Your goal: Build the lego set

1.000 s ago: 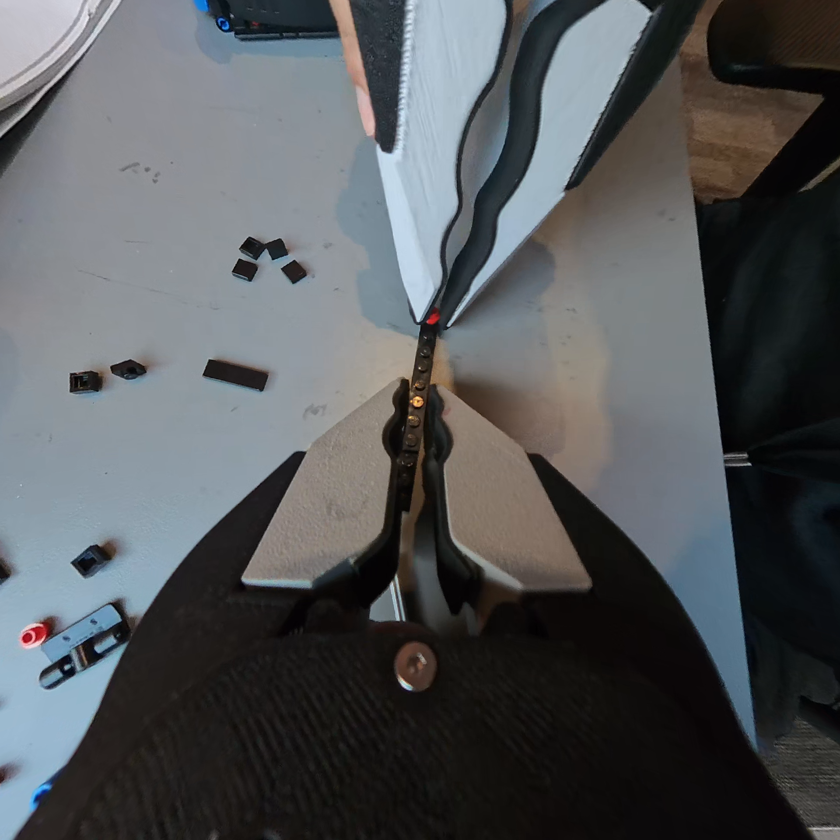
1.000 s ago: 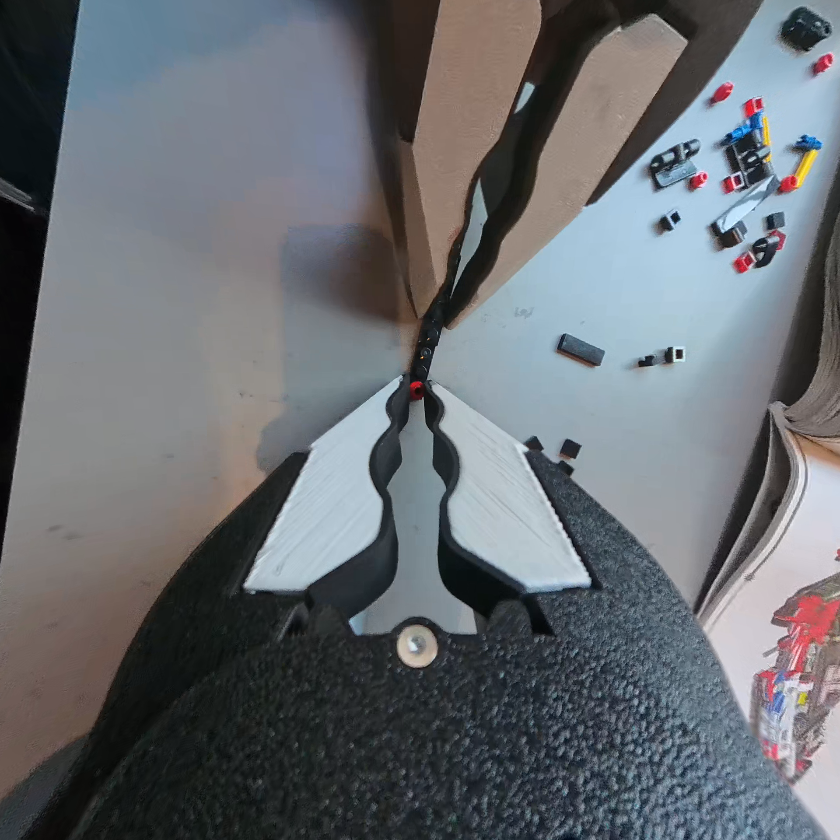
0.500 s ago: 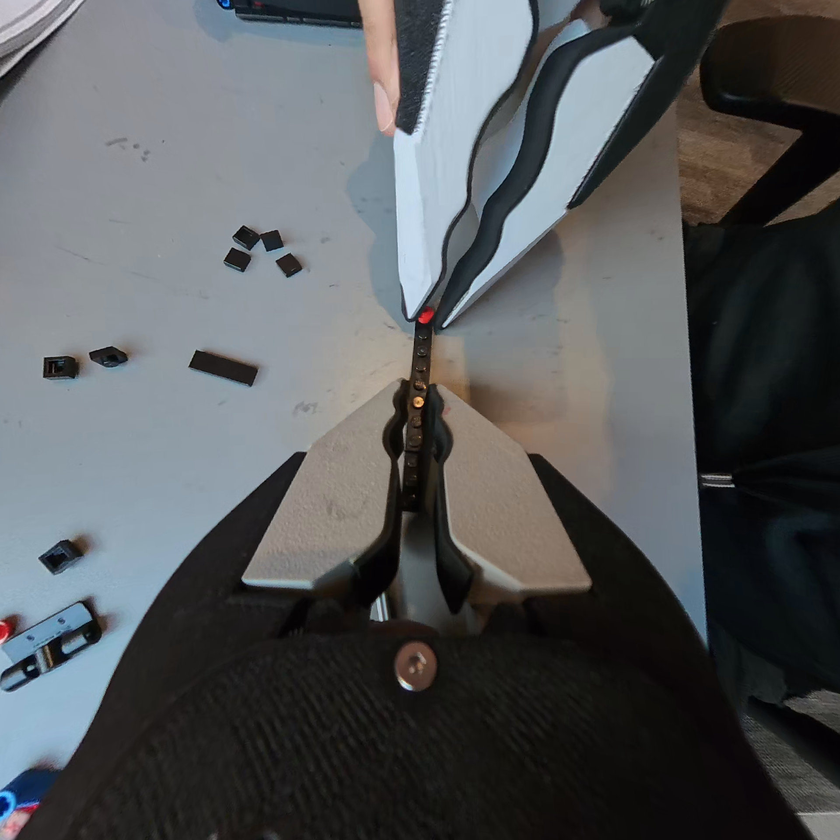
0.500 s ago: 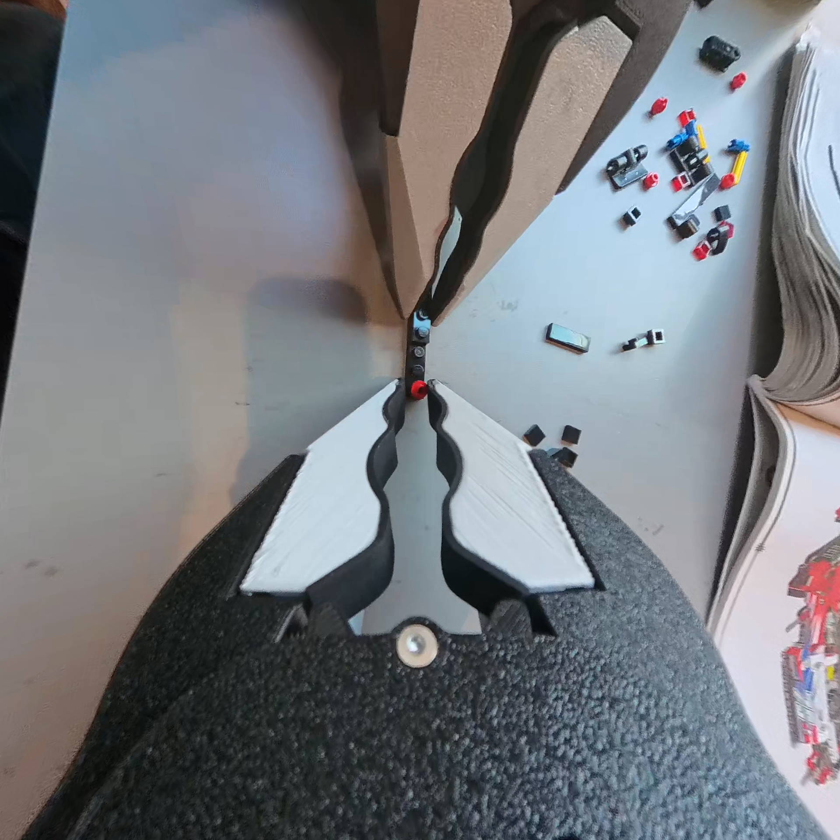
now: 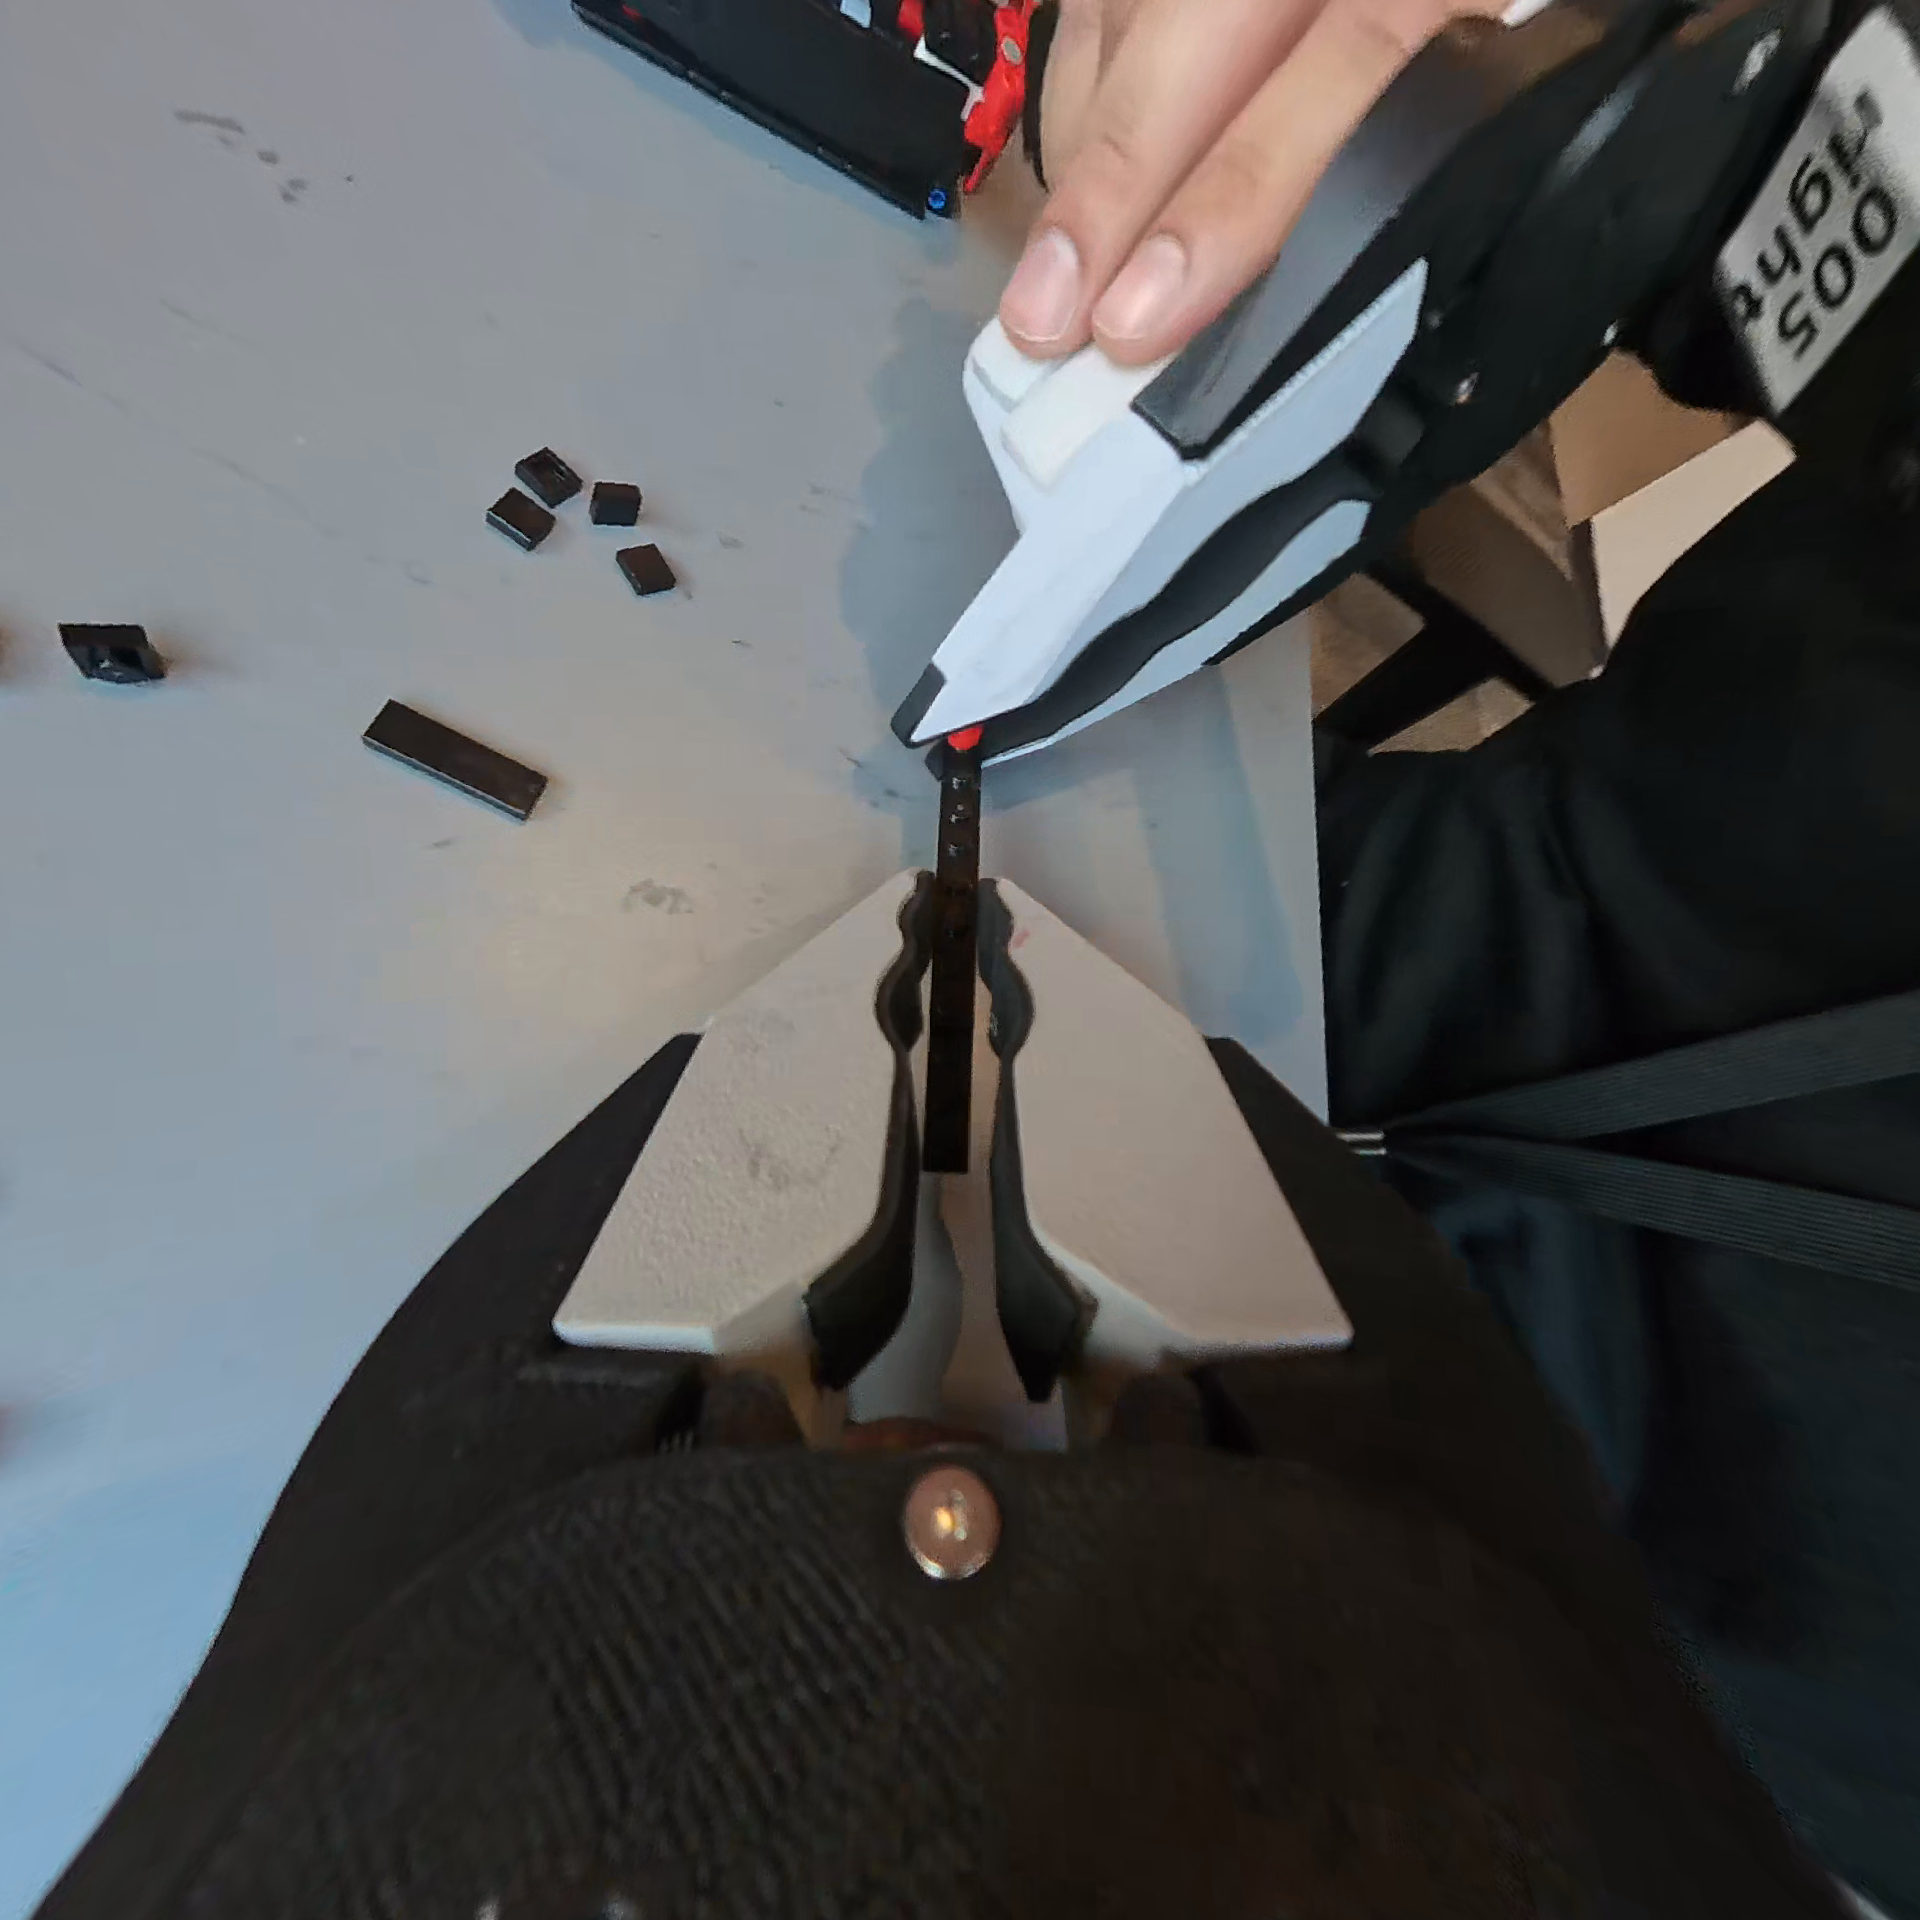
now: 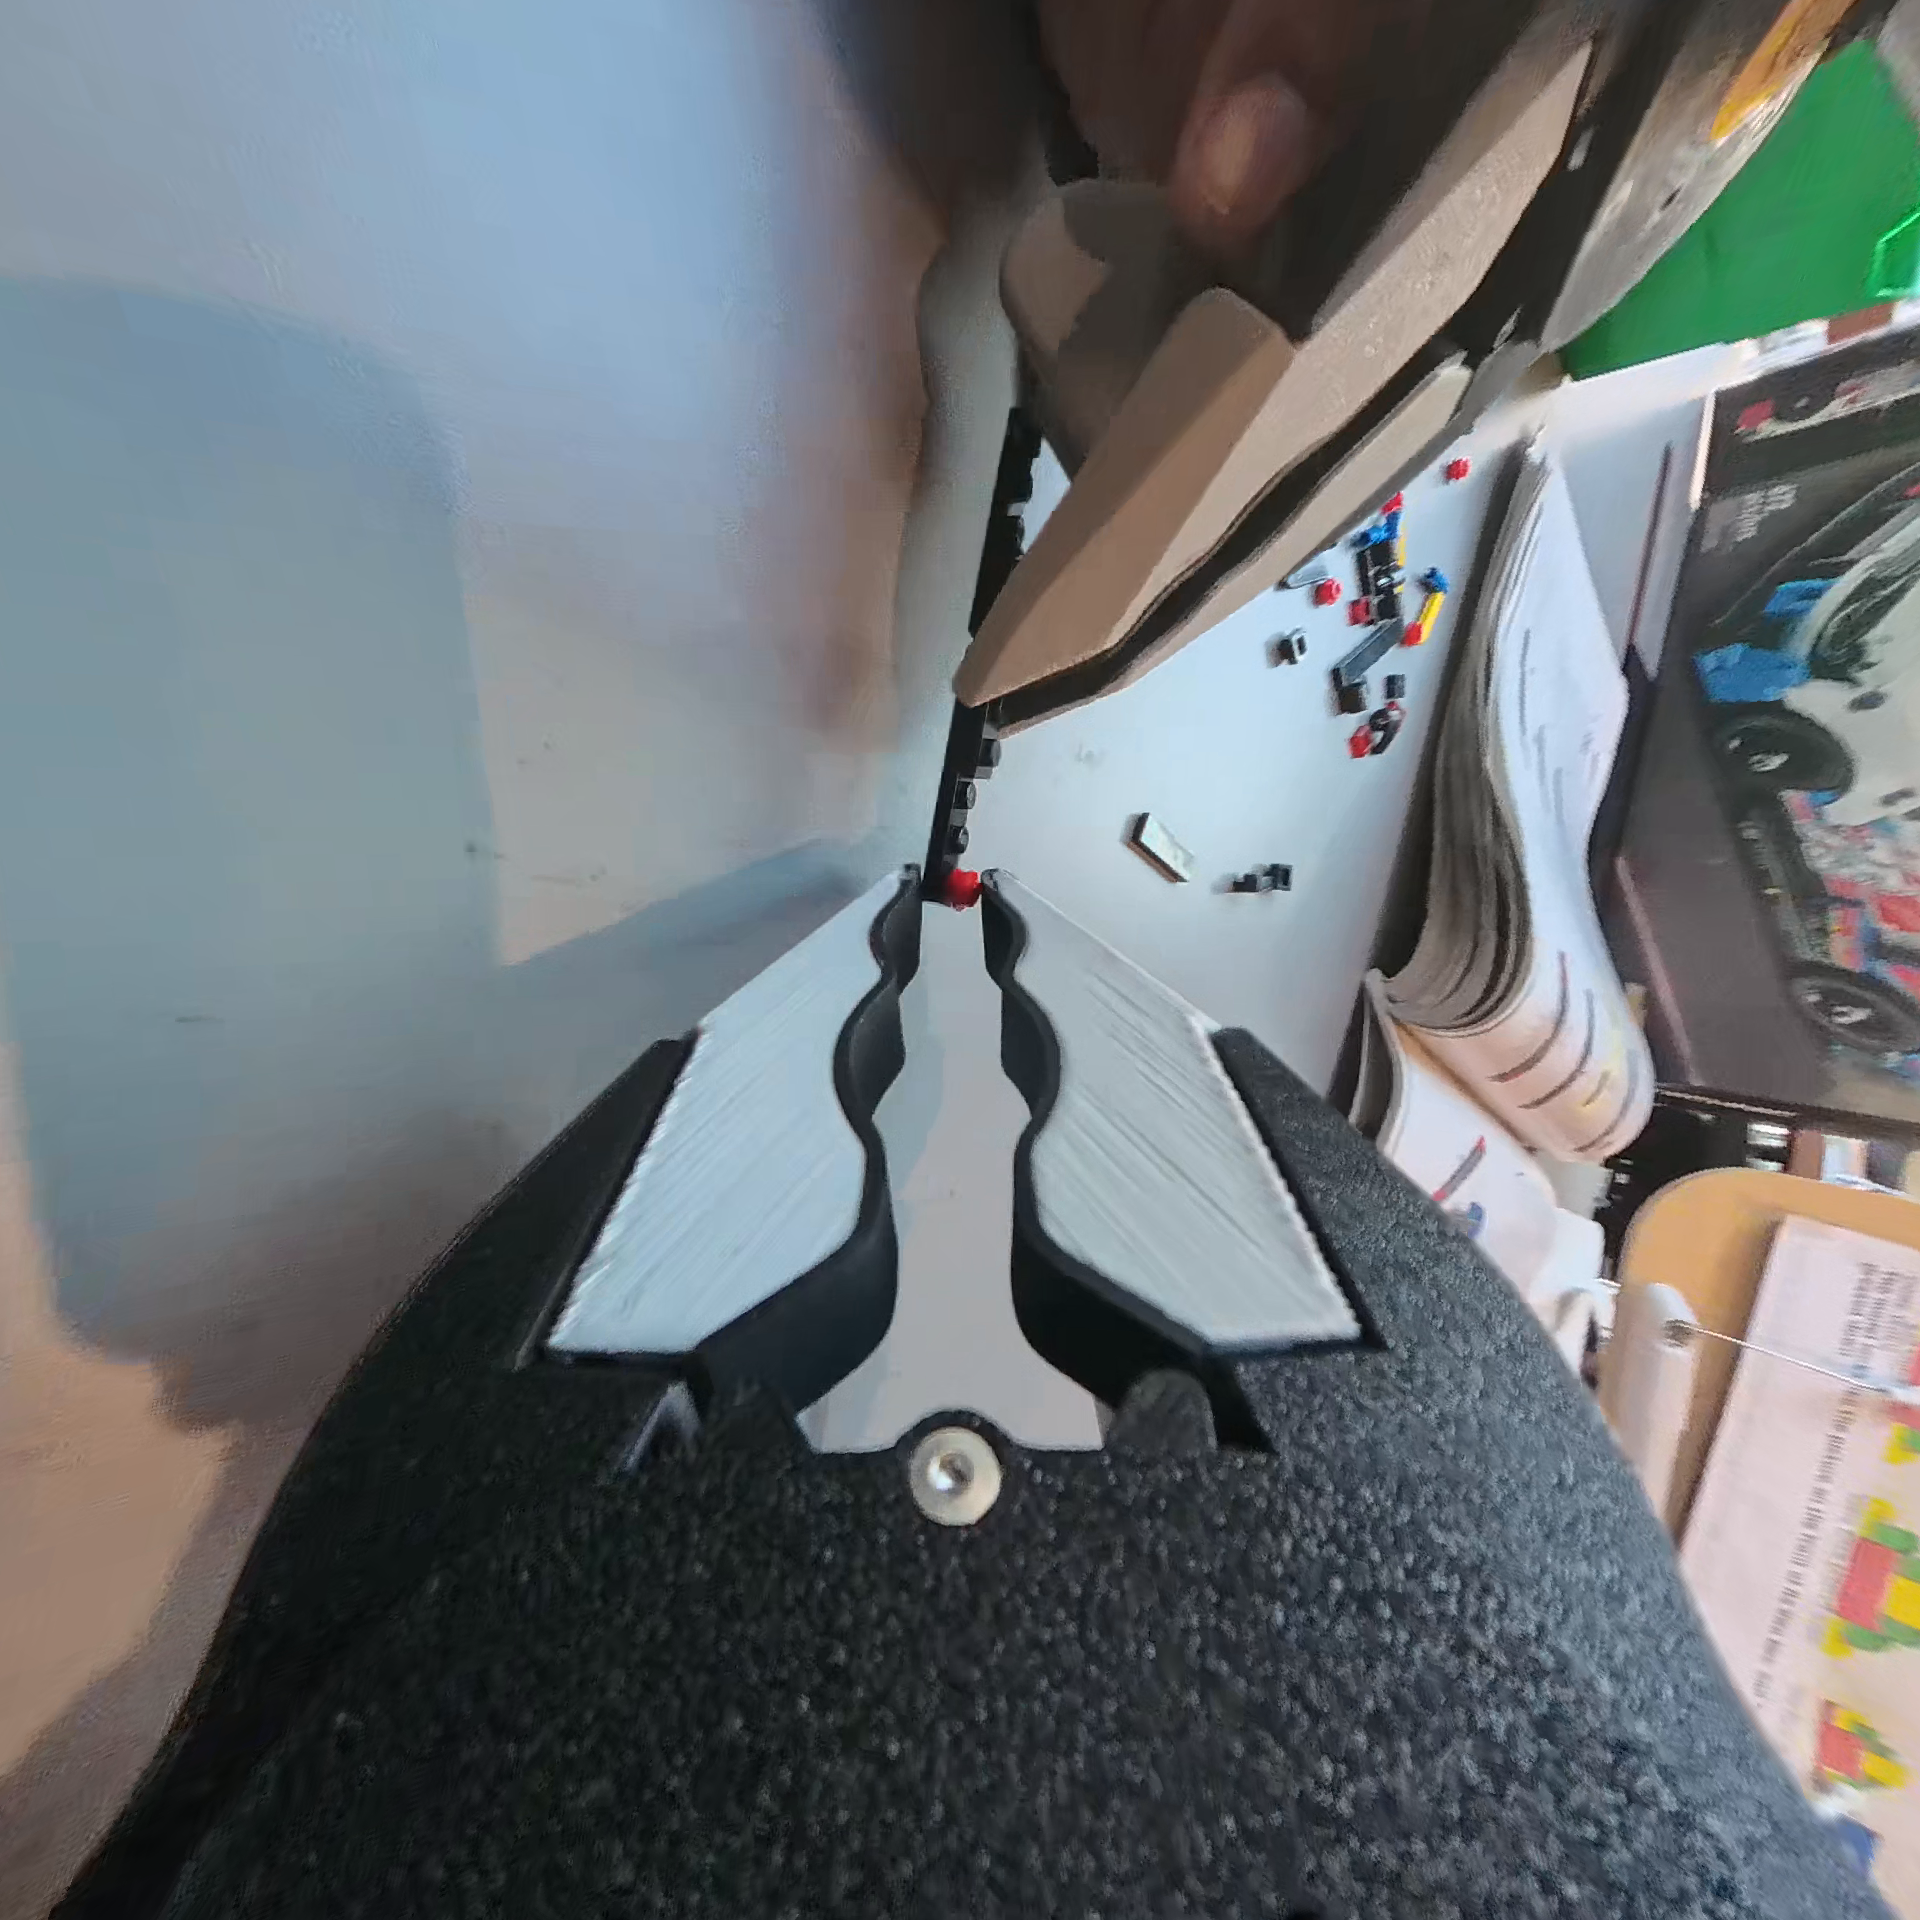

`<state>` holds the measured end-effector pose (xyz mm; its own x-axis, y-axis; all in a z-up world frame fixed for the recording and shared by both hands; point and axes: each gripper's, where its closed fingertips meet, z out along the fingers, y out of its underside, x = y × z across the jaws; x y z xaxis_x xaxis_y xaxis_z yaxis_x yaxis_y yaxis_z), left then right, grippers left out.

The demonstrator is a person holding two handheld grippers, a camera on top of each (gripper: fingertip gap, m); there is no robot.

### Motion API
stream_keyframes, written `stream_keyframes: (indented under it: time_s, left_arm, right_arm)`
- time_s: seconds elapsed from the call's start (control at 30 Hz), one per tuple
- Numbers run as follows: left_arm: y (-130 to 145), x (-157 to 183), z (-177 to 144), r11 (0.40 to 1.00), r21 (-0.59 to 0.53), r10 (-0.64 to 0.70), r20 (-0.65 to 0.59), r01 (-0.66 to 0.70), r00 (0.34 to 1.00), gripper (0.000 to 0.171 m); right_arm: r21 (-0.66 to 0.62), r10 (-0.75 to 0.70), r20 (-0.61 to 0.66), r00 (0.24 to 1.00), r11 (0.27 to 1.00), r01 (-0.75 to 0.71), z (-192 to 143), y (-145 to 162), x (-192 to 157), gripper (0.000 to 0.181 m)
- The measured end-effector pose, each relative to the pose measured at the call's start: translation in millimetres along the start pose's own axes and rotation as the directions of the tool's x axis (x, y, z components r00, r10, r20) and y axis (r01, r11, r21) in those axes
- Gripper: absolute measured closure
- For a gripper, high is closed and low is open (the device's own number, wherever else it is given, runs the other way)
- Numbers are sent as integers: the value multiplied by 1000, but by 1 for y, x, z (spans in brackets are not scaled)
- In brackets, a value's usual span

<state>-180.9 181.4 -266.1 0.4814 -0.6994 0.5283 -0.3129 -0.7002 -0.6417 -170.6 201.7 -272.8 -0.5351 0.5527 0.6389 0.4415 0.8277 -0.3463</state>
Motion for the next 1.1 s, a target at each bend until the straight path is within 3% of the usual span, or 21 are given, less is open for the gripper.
stream_keyframes:
  time_s: [0.3,0.57,0.77,0.93,1.03,1.1]
  left_arm:
    - [-7,3,-1,997,38,-59,-44,61,997,167]
    - [-9,1,-3,996,55,-67,-43,70,997,167]
    - [-8,-3,-1,996,56,-65,-21,66,998,167]
    - [-13,-5,-3,997,55,48,92,-53,995,167]
    - [-6,-18,0,989,-24,147,231,-145,962,167]
    - [-2,-18,5,979,-67,203,257,-192,945,167]
  right_arm:
    - [-40,-165,-15,986,986,164,2,-1,-7,171]
    - [-16,-36,40,999,999,37,1,0,-3,172]
    - [-39,-32,18,999,999,33,3,5,-2,172]
    - [-28,64,-39,997,998,-65,1,8,5,171]
    - [5,165,-10,986,986,-165,-5,10,1,166]
    - [21,256,-8,967,967,-255,-11,13,3,166]
